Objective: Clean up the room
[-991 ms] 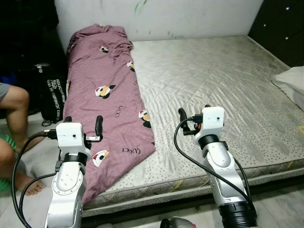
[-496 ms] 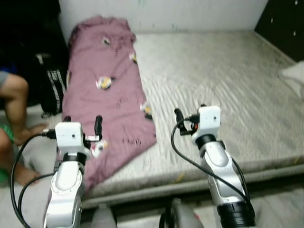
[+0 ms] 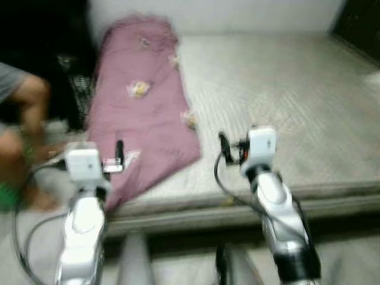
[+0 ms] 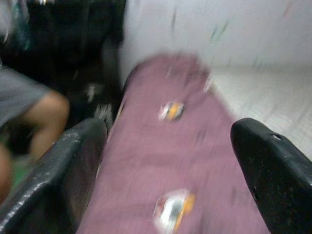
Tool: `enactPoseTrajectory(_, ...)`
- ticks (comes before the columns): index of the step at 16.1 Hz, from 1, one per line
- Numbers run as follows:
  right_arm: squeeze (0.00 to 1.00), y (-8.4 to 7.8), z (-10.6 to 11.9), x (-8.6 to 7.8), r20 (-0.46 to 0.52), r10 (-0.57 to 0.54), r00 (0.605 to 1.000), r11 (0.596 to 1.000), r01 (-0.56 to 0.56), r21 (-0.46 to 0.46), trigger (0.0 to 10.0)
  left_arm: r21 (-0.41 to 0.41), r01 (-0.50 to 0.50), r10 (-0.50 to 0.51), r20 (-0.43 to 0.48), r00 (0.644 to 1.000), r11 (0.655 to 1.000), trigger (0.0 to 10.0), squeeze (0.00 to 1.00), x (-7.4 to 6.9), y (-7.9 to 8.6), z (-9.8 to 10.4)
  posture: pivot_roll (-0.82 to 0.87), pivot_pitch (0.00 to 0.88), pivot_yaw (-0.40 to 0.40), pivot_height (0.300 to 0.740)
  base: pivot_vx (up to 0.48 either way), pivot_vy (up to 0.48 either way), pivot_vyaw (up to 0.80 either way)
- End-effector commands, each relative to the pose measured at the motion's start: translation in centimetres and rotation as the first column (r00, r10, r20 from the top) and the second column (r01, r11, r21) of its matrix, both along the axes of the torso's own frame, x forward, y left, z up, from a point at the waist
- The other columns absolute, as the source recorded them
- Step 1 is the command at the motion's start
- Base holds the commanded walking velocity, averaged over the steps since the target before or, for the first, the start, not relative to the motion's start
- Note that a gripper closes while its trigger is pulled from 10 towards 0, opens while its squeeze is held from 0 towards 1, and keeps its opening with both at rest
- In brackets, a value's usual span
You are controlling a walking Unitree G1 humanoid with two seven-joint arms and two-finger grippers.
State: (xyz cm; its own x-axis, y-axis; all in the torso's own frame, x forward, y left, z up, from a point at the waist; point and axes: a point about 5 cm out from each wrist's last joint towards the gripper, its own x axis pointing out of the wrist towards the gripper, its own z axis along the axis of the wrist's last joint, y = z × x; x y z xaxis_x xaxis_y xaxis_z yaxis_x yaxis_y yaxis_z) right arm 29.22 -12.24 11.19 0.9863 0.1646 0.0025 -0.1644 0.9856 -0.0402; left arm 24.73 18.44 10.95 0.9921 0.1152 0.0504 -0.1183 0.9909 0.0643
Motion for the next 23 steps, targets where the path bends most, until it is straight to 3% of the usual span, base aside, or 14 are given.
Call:
enactPoseTrajectory(1,0.00,0.38,0.63,0.24,0.021,0.017,1.000,1.000,-0.017,0.007,10.0,0.018,-0.014,0.013,0.030,0.999,1.000,10.0,0.00,0.45,0.26,0.85,0.03,0.025,-0.031,0.635,0.000,0.000,0.00)
enactPoseTrajectory(5,0.00,0.58,0.65,0.31,0.021,0.025,0.999,1.000,-0.025,0.012,10.0,0.002,-0.041,0.040,0.027,0.999,0.999,10.0,0.00,0.73,0.58,0.87,0.03,0.030,-0.023,0.631,0.000,0.000,0.00)
enactPoseTrajectory(12,0.00,0.95,0.71,0.58,0.018,0.050,0.999,0.999,-0.050,0.002,10.0,0.003,-0.044,0.044,0.033,0.998,0.999,10.0,0.00,1.32,0.61,1.09,0.02,0.052,-0.025,0.552,0.000,0.000,0.00)
enactPoseTrajectory(20,0.00,0.92,0.20,0.69,-0.011,0.064,0.998,0.998,-0.064,-0.017,10.0,-0.013,-0.064,0.064,0.034,0.997,0.998,10.0,0.00,1.07,0.50,1.07,0.02,0.050,-0.046,0.552,0.000,0.000,0.00)
enactPoseTrajectory(23,0.00,1.16,0.07,0.67,-0.015,0.084,0.996,0.995,-0.085,-0.044,10.0,0.028,-0.034,0.033,0.052,0.998,0.999,10.0,0.00,1.09,0.30,1.35,0.03,0.050,-0.050,0.552,0.000,0.000,0.00)
